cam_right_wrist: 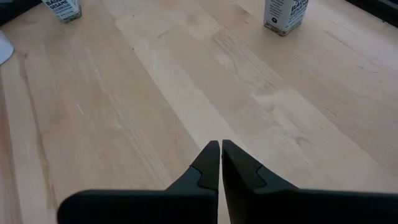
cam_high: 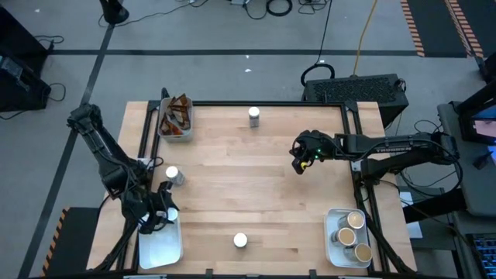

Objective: Sort spices by type
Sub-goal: Put the white seasoning bottle into the bottom left white bin

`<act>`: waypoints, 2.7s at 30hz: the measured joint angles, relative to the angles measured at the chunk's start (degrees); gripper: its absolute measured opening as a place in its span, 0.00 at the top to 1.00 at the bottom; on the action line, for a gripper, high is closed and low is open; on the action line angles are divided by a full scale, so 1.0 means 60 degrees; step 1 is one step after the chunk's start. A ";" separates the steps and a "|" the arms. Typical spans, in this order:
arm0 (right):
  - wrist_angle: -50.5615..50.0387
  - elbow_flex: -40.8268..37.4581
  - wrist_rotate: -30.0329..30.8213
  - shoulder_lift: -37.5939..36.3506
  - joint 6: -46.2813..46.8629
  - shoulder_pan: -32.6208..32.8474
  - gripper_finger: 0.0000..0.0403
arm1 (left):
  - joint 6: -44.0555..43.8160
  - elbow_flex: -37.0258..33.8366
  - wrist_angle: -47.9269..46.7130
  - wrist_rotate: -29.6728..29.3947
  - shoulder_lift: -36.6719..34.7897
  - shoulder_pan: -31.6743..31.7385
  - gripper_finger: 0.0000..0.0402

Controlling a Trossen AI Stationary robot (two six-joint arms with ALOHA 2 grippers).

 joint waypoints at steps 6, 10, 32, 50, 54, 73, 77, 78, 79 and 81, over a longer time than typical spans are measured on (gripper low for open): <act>0.0000 0.0000 0.0003 0.0000 0.0000 0.0000 1.00 | -0.0703 -0.0665 -0.0009 0.0011 0.0026 -0.0177 0.47; 0.0004 0.0000 0.0003 0.0000 0.0000 0.0000 1.00 | -0.0759 -0.0799 0.0069 0.0018 0.0022 -0.0242 0.47; 0.0004 0.0000 0.0007 -0.0004 0.0018 0.0000 1.00 | -0.2001 -0.0817 0.0090 0.0091 0.0015 -0.0239 0.28; 0.0004 0.0000 0.0003 -0.0007 0.0066 0.0000 1.00 | -0.1998 -0.0810 0.0769 0.0127 -0.0685 -0.0196 0.26; 0.0005 0.0000 0.0003 -0.0007 0.0066 0.0000 1.00 | -0.1997 -0.0644 0.0745 -0.0120 -0.0800 -0.0040 0.26; 0.0006 0.0000 0.0003 -0.0007 0.0058 0.0000 1.00 | -0.1723 0.0075 0.0595 0.1408 0.0221 0.1265 0.96; 0.0004 0.0000 0.0003 -0.0007 0.0058 0.0000 1.00 | -0.1692 0.0075 0.0443 0.1961 0.0869 0.1555 0.98; 0.0004 0.0000 0.0003 -0.0007 0.0059 -0.0003 1.00 | -0.1653 0.0075 0.0450 0.2127 0.1049 0.1637 0.98; 0.0006 0.0000 0.0003 -0.0007 0.0058 -0.0001 1.00 | -0.1603 0.0091 0.0418 0.2291 0.1229 0.1716 0.99; 0.0004 0.0000 0.0003 -0.0007 0.0058 0.0000 1.00 | -0.1438 0.0268 0.0170 0.2510 0.1596 0.1866 0.99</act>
